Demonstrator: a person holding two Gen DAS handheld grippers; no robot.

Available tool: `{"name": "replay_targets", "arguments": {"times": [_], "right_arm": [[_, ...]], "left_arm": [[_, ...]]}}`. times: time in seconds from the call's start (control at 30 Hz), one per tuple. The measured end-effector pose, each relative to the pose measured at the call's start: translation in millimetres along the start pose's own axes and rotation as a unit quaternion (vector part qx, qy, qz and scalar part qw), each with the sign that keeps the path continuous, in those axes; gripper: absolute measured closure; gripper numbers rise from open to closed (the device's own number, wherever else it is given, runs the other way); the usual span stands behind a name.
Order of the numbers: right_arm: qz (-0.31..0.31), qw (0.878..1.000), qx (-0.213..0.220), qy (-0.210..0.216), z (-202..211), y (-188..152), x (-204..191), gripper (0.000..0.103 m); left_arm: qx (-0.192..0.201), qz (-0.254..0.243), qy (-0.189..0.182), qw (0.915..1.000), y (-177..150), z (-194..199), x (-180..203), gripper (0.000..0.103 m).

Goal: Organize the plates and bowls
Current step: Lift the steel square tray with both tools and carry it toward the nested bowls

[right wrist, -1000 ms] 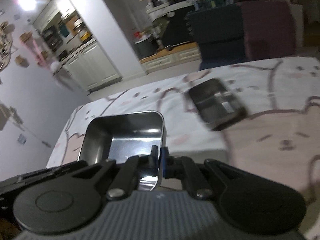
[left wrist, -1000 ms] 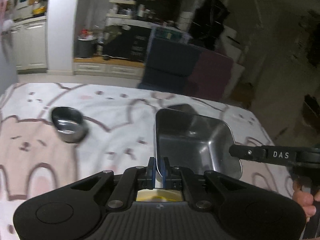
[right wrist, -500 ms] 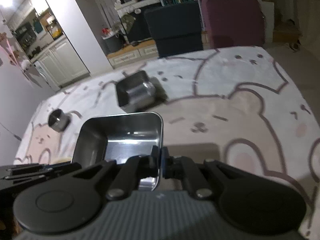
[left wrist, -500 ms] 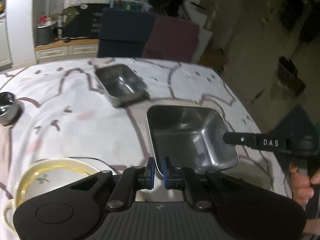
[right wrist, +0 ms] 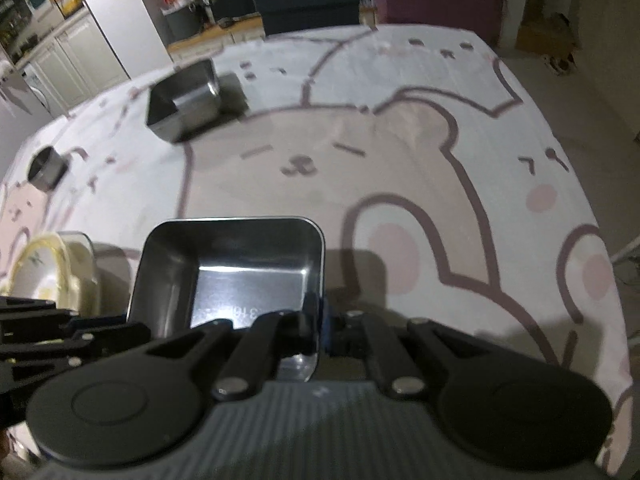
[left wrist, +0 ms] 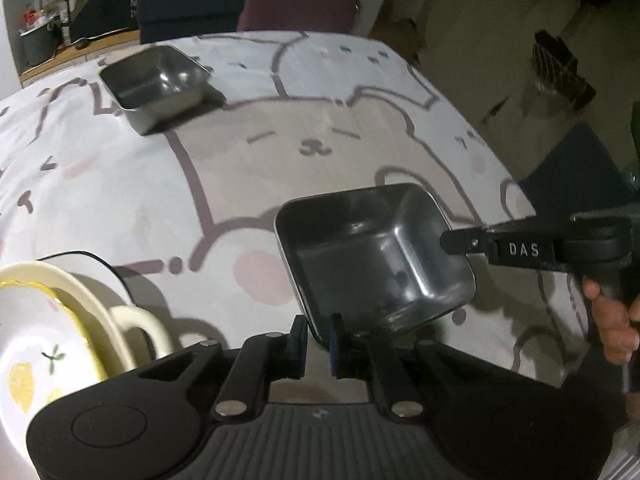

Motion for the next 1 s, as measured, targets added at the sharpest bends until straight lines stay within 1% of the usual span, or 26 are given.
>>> {"name": "replay_targets", "arguments": {"times": [0.1,0.27,0.4,0.6,0.83,0.9,0.93,1.0], "right_arm": [[0.006,1.0,-0.011,-0.009,-2.1,-8.8,6.4,0.099],[0.009,1.0,-0.022,-0.011,-4.9,-19.0,13.1,0.099],[0.011,0.999,-0.03,-0.013,-12.4,-18.5,13.1,0.099],[0.009,0.999,-0.033,-0.015,-12.6,-18.3,12.9,0.099],[0.01,0.999,-0.039,-0.012,-15.0,-19.3,13.2,0.099],[0.013,0.999,-0.043,-0.012,-16.6,-21.0,12.3,0.095],[0.015,0.999,-0.043,-0.013,-17.0,-21.5,11.8,0.095],[0.018,0.999,-0.042,-0.016,-16.2,-21.7,11.4,0.094]], "left_arm": [[-0.008,-0.008,0.002,0.9999,-4.5,-3.8,3.8,0.091],[-0.02,-0.01,-0.003,0.9998,-8.1,-9.5,5.3,0.09],[-0.021,-0.015,-0.006,0.9996,-10.0,-9.6,7.4,0.09],[-0.025,-0.019,-0.013,0.9994,-10.9,-10.0,7.7,0.09],[-0.027,-0.025,-0.017,0.9992,-12.4,-9.5,7.9,0.087],[-0.026,-0.026,-0.017,0.9992,-12.0,-8.5,7.9,0.086],[-0.026,-0.027,-0.018,0.9991,-11.9,-8.1,8.1,0.085],[-0.026,-0.028,-0.019,0.9991,-12.1,-6.8,8.4,0.082]]}}
Point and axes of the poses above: each gripper's, at about its wrist camera, not at the fingertips, and z roughly against the way its jaws point, x to its right, y to its top, the point moved 9 cm from there along -z, roughly the way its jaws point, and after that the axes turned 7 degrees about x, right-handed, at the moved point
